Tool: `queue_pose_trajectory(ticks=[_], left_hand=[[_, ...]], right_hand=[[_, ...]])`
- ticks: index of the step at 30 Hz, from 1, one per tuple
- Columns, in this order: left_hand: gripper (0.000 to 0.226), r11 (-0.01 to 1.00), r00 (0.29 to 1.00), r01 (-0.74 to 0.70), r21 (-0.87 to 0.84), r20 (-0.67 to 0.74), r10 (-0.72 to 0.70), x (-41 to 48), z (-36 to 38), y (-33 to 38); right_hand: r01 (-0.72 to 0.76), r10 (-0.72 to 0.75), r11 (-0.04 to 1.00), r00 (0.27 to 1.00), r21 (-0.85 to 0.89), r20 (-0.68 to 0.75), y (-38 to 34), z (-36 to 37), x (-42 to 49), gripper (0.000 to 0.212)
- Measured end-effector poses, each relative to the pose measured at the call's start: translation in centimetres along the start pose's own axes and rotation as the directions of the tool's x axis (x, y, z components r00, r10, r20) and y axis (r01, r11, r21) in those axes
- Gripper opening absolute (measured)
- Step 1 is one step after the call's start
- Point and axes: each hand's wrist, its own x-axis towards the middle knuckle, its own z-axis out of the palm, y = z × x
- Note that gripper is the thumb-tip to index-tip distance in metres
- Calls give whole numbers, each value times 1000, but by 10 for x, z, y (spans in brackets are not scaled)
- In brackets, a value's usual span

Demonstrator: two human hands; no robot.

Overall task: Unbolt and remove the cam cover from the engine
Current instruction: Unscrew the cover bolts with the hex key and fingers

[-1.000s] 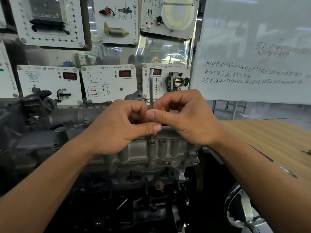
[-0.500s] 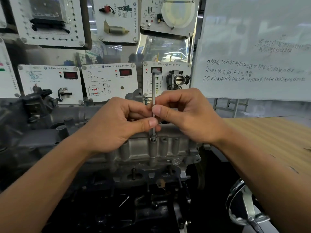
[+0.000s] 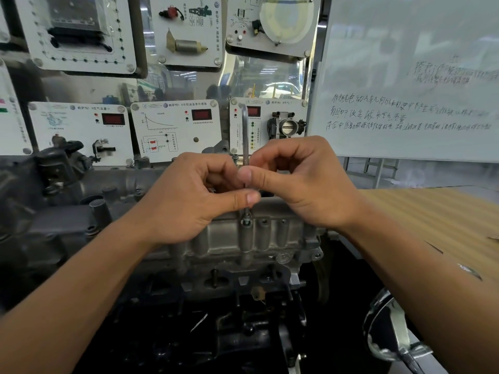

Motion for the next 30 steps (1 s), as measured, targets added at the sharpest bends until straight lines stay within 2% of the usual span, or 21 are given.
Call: queue_pose_trajectory(ticks=[4,9,14,20,26,30], left_hand=[[19,999,997,-6,-42,74,9,-3,-1,4],[16,996,995,4,-87,102,5,-4,-4,7],[12,998,998,-13,-59,57,16,-3,-1,7],[16,999,1000,-18,-41,-24,17,-2,2,6],[22,999,998,-18,-32,-57,16,-2,3,4],[18,999,999,-2,-32,40,3,-3,-1,4]], right_hand=[[-8,8,1000,999,6,53,-1,0,0,3],[-11,4,999,990,49,143,-2,-2,0,6],[2,-11,997,992,71,129,-2,-2,0,8],[14,-14,1000,1000,2,16,-1,-1,0,5],[0,2,999,999,-33,54,-2,0,-1,7],[1,0,1000,991,-11,135,-3,-3,-1,5]])
